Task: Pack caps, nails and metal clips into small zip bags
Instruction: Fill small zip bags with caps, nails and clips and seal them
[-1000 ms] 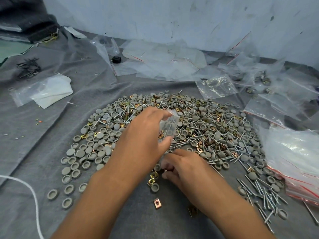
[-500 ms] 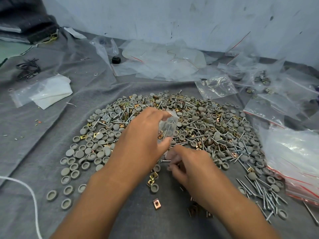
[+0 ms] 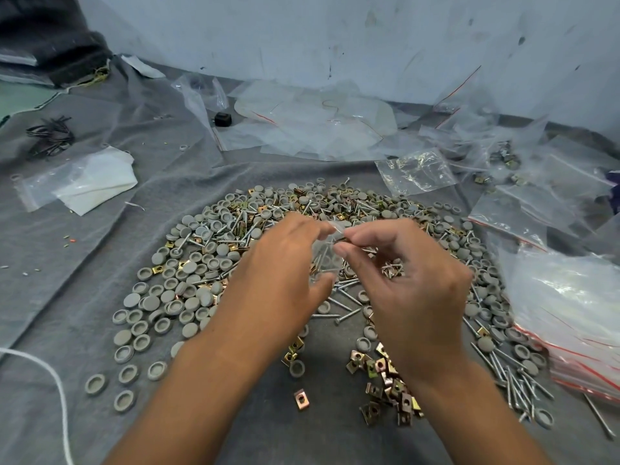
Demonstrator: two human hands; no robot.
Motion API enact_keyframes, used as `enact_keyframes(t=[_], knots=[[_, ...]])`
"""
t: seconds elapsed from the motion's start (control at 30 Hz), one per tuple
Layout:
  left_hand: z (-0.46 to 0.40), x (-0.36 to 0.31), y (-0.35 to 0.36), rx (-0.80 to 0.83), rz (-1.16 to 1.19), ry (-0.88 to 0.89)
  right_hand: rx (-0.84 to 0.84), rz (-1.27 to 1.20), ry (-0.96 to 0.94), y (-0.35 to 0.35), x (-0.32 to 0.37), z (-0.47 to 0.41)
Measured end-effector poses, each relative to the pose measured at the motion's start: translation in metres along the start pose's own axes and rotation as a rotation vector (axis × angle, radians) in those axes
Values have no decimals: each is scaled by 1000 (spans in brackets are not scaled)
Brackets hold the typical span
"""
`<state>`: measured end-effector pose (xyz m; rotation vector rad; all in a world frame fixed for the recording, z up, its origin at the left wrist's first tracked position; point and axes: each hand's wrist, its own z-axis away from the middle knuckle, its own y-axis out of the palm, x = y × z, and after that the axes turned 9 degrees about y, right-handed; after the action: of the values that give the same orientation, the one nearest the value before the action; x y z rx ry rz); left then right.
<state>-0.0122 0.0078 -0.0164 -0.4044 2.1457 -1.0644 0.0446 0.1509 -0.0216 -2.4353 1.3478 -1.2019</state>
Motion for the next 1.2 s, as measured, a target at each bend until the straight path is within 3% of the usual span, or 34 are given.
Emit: enact_keyframes(t=[0.13, 0.23, 0.27, 0.33, 0.4, 0.47, 0.77, 0.97, 1.03, 1.2], knots=[[1, 0, -1, 2, 1, 2, 65, 69, 32, -4, -5, -2], [1, 2, -2, -15, -3, -12, 22, 62, 212, -23, -20, -13], [1, 3, -2, -15, -4, -16, 116, 103, 298, -28, -27, -15], [1, 2, -3, -12, -1, -23, 457, 275, 420, -28, -38, -13], [1, 2, -3, -11, 6, -19, 728, 450, 397, -21, -42, -5], [2, 1, -3, -5, 6, -16, 836, 491, 353, -13, -43, 0], [1, 2, -6, -15, 7, 0, 844, 598, 195, -2, -31, 7], [-1, 13, -23, -177, 102, -7, 868, 634, 99, -3, -32, 15], [0, 17, -30, -255, 324, -73, 871, 631, 104, -4, -32, 15], [-3, 33, -48, -386, 1277, -295, 870, 586, 172, -4, -34, 13]])
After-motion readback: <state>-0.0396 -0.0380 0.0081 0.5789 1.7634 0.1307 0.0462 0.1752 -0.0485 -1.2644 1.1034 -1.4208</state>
